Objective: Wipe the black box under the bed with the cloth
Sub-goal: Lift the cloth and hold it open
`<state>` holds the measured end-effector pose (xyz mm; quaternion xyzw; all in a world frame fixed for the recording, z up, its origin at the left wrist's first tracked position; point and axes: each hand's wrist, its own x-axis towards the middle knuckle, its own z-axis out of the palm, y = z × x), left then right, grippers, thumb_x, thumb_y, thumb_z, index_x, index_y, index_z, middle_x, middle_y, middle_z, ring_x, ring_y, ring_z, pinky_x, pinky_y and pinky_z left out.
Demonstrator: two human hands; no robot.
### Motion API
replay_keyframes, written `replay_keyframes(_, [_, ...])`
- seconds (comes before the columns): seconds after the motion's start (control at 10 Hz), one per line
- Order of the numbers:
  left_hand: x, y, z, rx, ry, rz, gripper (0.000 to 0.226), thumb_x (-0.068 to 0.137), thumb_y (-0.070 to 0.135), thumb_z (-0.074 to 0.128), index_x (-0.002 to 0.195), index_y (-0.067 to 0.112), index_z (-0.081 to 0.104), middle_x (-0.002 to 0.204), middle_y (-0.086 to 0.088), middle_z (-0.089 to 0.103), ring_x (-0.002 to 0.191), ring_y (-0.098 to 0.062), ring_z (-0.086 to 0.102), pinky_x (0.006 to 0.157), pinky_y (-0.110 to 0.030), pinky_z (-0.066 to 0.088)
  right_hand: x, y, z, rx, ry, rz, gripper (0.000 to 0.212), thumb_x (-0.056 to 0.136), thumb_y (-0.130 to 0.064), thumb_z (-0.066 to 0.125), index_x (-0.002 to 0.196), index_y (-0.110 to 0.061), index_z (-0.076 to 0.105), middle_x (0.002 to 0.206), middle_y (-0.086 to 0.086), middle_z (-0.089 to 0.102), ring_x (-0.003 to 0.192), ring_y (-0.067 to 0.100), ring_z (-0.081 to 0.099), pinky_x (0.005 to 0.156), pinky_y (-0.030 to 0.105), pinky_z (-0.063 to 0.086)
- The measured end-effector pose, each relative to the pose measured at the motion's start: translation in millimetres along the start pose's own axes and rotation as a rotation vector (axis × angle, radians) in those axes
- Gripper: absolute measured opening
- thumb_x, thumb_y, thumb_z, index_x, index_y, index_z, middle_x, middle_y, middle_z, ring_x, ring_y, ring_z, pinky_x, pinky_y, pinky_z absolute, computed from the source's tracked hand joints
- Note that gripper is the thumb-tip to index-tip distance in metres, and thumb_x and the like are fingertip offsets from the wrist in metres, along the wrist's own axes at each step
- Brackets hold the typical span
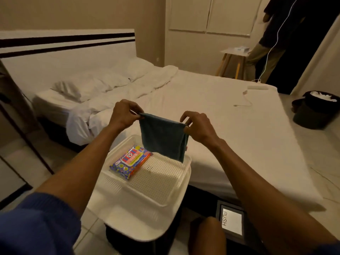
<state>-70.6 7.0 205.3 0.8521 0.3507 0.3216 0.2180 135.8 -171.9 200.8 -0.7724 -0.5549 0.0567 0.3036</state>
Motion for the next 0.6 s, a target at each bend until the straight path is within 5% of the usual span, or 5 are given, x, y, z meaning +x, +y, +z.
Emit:
replay_keyframes(0.1, [-24, -37, 15, 0.061, -0.135, -0.047, 0.015, 0.069, 0.004, 0.083, 0.082, 0.009, 0.076, 0.075, -0.005, 0.071, 0.067, -0.011, 0.066, 0.066, -0.015, 0.052, -24, 6, 44, -0.007, -0.107, 0.041, 0.041, 0.088, -0.007, 0.069, 0.125, -0.022, 0.06, 0.108, 0.004, 0.073, 0.092, 0.022, 0.067, 0.081, 0.035, 0.058])
replay_keyframes(0.2, [-63, -81, 40, 0.267, -0.405, -0.074, 0.016, 0.062, 0.01, 0.084, 0.072, 0.019, 0.076, 0.068, 0.003, 0.071, 0.065, -0.01, 0.066, 0.061, -0.022, 0.052, -64, 19, 101, -0.123, -0.304, 0.04, 0.036, 0.082, -0.009, 0.065, 0.116, -0.02, 0.068, 0.107, 0.006, 0.075, 0.102, 0.029, 0.067, 0.083, 0.035, 0.052])
replay_keyframes(0.4, [-114, -114, 77, 0.57, -0.848, -0.165, 0.022, 0.066, 0.014, 0.075, 0.087, 0.021, 0.076, 0.083, -0.001, 0.073, 0.074, -0.016, 0.062, 0.073, -0.032, 0.054, -114, 12, 169, -0.215, -0.641, -0.046, 0.021, 0.086, -0.021, 0.067, 0.102, -0.011, 0.076, 0.108, 0.014, 0.074, 0.103, 0.035, 0.067, 0.083, 0.036, 0.051])
replay_keyframes(0.6, [-105, -85, 82, 0.708, -0.942, -0.22, 0.029, 0.073, 0.028, 0.072, 0.094, 0.009, 0.067, 0.1, -0.013, 0.07, 0.094, -0.028, 0.067, 0.071, -0.03, 0.047, -112, 8, 158, -0.138, -0.682, -0.009, 0.023, 0.082, -0.01, 0.068, 0.104, -0.008, 0.077, 0.106, 0.012, 0.076, 0.1, 0.029, 0.07, 0.082, 0.03, 0.051])
